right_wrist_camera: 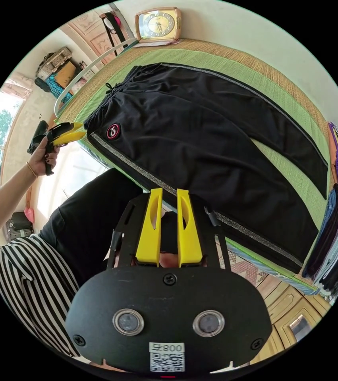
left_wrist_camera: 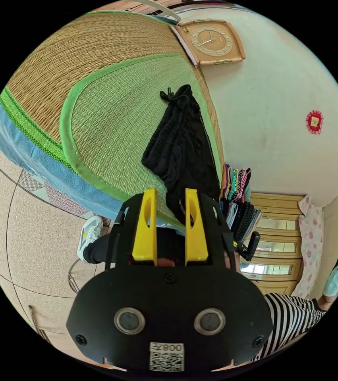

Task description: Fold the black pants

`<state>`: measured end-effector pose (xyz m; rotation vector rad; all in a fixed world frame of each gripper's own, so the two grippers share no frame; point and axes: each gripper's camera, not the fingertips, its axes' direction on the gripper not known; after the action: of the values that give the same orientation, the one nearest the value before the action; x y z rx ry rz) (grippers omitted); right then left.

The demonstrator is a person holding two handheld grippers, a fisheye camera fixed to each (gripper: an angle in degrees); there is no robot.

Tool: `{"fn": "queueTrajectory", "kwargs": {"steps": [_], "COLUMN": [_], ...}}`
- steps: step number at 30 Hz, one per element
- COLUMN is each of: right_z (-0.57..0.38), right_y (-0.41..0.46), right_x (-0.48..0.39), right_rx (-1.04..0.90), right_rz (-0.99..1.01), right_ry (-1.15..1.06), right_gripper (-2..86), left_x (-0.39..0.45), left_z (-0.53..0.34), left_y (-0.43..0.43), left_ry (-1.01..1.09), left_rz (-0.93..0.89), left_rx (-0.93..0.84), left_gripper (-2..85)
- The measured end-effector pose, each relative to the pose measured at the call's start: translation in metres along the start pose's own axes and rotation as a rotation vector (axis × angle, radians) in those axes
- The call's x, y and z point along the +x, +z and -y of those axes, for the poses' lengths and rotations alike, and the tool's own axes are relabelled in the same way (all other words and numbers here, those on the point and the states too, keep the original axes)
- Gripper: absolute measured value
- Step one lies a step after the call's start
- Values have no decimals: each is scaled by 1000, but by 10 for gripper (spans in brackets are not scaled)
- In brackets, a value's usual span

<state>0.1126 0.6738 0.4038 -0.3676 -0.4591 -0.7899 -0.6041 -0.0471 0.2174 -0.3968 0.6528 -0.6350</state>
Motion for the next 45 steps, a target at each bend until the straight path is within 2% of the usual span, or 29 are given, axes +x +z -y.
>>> {"fn": "queueTrajectory", "kwargs": {"steps": [12,22,33,39,42,45], "right_z": [8,13,16,31,59,101], "right_y": [-14,-8,-28,-78,-102,-119], "right_x": [-27,-46,-41,0,29,55], "right_rx": [7,-66,-55,101,180,223], "right_rz": [-105,-237,-199,-60,-8,3], "right_ry": [-76,-270,-252,-124,-77,-72], "right_gripper": [77,89,81,75,75,79], "left_x": [12,45,108,158,203,258], "left_z": [17,30,35,25,38,70], "left_y": [-42,-48,-34,-54,-50,-22], "left_ry": [-44,-73,-65,34,173,341], "left_rz": [12,-3,18,192,264,307], "left_rx": [-26,-36,-28,73,91,31], "left_gripper": [101,91,69,59,54,58]}}
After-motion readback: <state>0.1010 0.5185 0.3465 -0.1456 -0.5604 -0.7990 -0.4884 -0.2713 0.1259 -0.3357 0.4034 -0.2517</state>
